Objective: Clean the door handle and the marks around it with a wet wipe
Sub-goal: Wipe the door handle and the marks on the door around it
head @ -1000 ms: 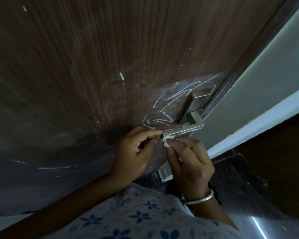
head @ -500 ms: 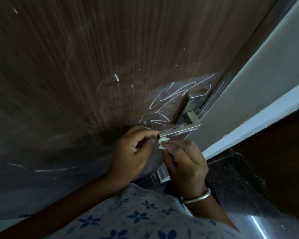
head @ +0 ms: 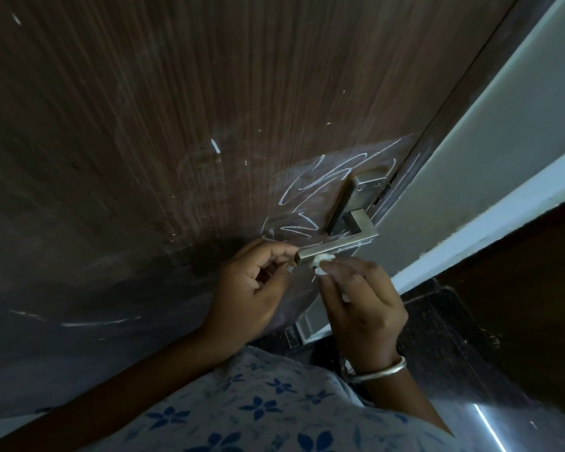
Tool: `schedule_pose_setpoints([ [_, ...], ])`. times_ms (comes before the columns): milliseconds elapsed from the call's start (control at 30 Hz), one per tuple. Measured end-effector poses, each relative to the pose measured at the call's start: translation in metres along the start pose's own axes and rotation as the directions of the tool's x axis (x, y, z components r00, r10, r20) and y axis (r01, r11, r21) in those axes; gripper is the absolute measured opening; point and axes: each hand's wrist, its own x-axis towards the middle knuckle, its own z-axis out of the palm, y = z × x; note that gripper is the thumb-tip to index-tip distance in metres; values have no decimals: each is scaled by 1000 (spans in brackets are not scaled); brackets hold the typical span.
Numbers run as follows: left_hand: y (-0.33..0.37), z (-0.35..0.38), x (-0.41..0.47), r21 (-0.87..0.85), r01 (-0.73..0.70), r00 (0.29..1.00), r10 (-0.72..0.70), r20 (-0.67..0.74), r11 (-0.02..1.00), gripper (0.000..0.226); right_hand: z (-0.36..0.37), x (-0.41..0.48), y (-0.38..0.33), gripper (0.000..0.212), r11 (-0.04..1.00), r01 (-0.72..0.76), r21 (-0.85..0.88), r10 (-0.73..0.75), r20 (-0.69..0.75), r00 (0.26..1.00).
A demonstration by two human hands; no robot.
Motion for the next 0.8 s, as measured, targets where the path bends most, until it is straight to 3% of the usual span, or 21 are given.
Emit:
schedule_pose_setpoints([
  [233,0,1,-1,-28,36,999,-36,0,999,30,1,-1,0,7,1000,2,-10,-2,36,999],
  [667,-3,1,-1,-34,16,1000,-16,9,999,25,0,0,11,8,998,-54,-18,52,-75,996],
  [800,-6,1,-1,-67,13,1000,-13,2,998,20,0,-3,12,10,995,-77,-60,75,-38,997],
])
